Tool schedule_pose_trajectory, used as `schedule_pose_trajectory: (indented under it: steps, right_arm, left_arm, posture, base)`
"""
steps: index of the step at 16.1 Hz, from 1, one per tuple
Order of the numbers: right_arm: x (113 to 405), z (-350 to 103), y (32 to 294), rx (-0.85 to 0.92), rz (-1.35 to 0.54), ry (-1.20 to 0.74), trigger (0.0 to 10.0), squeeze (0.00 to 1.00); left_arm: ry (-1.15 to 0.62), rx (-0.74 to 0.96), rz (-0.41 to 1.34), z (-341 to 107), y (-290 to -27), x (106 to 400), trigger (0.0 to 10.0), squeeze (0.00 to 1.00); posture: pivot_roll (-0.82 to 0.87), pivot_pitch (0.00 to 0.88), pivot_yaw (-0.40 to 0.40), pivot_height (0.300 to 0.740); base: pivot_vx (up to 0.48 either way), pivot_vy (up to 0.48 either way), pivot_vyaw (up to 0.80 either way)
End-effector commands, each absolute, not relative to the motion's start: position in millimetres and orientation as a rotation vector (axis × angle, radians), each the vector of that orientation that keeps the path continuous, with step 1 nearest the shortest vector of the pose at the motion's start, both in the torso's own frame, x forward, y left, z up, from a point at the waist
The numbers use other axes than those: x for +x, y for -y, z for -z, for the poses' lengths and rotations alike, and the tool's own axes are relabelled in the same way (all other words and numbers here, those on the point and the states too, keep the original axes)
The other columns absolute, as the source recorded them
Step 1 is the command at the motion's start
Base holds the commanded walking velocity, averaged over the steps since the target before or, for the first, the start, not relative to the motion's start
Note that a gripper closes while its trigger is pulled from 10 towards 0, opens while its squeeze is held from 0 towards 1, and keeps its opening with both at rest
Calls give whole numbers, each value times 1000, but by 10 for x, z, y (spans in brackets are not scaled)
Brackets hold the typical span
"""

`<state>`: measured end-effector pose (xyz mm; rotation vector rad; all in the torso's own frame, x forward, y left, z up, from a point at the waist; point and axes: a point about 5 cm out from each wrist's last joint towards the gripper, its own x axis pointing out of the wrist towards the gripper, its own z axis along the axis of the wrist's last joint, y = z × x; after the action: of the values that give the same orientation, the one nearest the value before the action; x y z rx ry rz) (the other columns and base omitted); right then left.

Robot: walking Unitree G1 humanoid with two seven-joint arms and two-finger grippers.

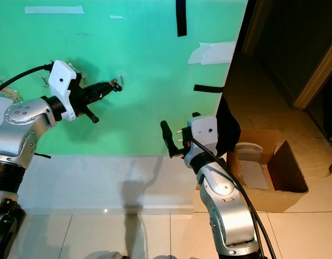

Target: Hang keys on a hook

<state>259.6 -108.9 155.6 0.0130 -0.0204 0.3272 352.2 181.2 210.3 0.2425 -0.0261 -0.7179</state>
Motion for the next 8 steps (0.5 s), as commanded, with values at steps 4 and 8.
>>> schedule_pose_trajectory:
  steps: [4,8]
  right_arm:
    - [2596,-1563,1083,14,-328,18,10000,0]
    - [2558,-1603,984,19,-387,37,10000,0]
  left_arm:
    - [26,252,708,-2129,-1826,3534,10000,0]
    - [94,266,775,-2300,-1496,3778,10000,0]
  posture:
    - [25,0,38,740]
    - [17,0,63,740]
  base:
    - [0,0,0]
    - [0,0,0]
